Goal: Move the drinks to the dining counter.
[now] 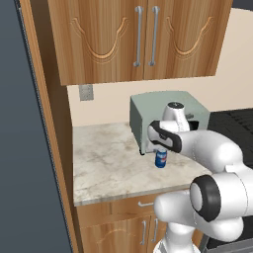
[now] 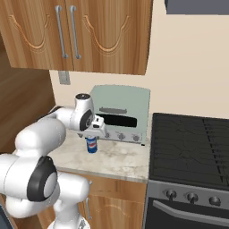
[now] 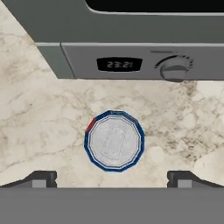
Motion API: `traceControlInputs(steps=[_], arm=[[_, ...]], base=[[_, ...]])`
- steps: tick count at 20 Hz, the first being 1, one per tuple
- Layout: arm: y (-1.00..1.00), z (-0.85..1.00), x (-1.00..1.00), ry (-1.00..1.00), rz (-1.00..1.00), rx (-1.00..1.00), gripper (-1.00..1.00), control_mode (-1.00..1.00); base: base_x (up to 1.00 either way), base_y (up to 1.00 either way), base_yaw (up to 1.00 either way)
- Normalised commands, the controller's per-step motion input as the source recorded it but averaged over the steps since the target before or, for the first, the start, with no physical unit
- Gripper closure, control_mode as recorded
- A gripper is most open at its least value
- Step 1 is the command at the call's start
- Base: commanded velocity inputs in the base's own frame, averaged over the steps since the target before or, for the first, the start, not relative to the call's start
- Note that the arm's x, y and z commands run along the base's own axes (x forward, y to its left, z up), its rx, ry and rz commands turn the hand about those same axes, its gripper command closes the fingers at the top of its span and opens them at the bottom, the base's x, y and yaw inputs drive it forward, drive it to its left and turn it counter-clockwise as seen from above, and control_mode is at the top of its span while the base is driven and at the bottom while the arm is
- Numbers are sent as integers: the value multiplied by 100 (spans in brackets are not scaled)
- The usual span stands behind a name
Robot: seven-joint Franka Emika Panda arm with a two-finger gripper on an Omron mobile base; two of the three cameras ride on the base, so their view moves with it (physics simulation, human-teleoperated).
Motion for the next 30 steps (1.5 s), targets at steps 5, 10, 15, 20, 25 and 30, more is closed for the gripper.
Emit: traceControlInputs(steps=[5, 10, 15, 20, 25, 30], arm=[[0, -18, 9, 0, 0, 0, -100, -100], [0, -14, 9, 1, 0, 0, -100, -100], [0, -13, 3, 0, 0, 0, -100, -100], [0, -13, 3, 1, 0, 0, -100, -100], [0, -11, 0, 2, 0, 0, -100, -100], [0, -12, 4, 3, 0, 0, 100, -100]], base=[[0, 0, 0], [0, 0, 0], [0, 0, 0], [0, 0, 0], [0, 0, 0], [0, 0, 0]])
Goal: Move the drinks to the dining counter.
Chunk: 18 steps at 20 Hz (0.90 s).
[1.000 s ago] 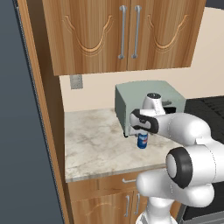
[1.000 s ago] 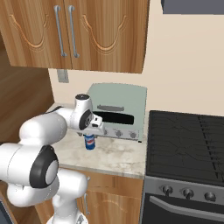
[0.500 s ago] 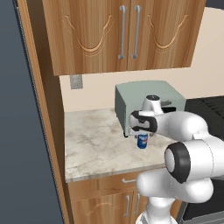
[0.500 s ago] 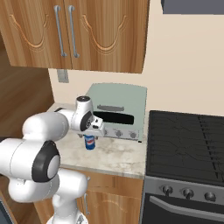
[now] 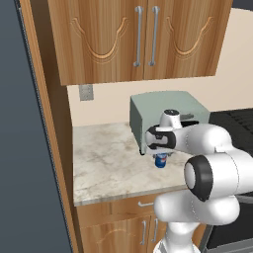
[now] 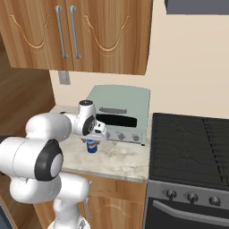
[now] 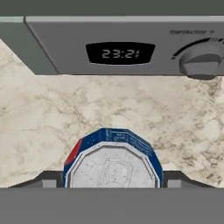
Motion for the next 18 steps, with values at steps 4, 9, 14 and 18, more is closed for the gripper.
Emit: traceControlInputs(steps=[4, 9, 14, 18], arm=[[0, 0, 1, 0, 0, 0, 100, -100], [-4, 0, 0, 0, 0, 0, 100, -100], [-31, 15, -43, 0, -2, 0, 100, -100], [-9, 44, -71, -4, -10, -2, 100, -100]], base=[[0, 0, 0], [0, 0, 0], [0, 0, 0], [0, 0, 0]])
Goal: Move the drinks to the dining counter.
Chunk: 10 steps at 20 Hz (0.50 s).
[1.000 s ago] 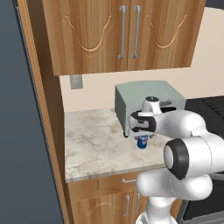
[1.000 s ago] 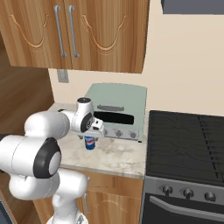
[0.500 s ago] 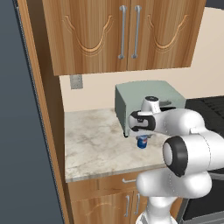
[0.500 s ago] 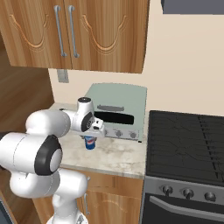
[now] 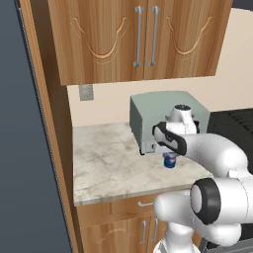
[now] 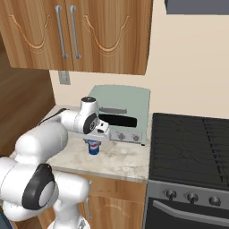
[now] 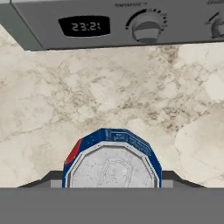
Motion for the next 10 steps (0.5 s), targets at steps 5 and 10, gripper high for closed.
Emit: traceControlInputs(steps=[5, 10], arm=[[3, 52, -37, -6, -12, -5, 100, -100], [21, 43, -22, -8, -7, -7, 100, -100]], base=[[0, 0, 0], [0, 0, 0]])
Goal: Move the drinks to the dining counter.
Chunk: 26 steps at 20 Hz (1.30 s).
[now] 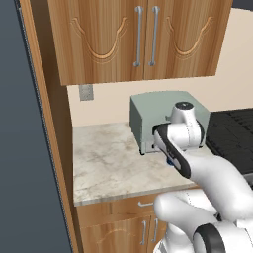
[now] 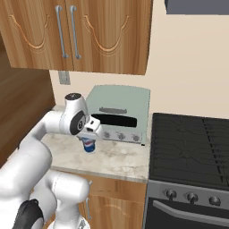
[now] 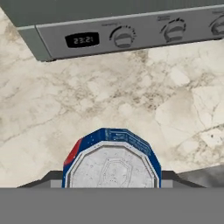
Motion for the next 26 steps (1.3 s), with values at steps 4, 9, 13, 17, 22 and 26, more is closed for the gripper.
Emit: traceControlInputs(steps=[4, 9, 13, 17, 22, 26], arm=[[7, 32, -23, -8, 0, -4, 100, -100], [2, 19, -12, -1, 0, -1, 100, -100], [0, 36, -6, 0, 0, 0, 100, -100], [0, 39, -1, 0, 1, 0, 100, -100], [0, 31, 0, 0, 5, 0, 100, -100], [1, 19, -2, 3, 6, 0, 100, -100]], base=[[0, 0, 0], [0, 0, 0], [0, 0, 0], [0, 0, 0], [0, 0, 0], [0, 0, 0]])
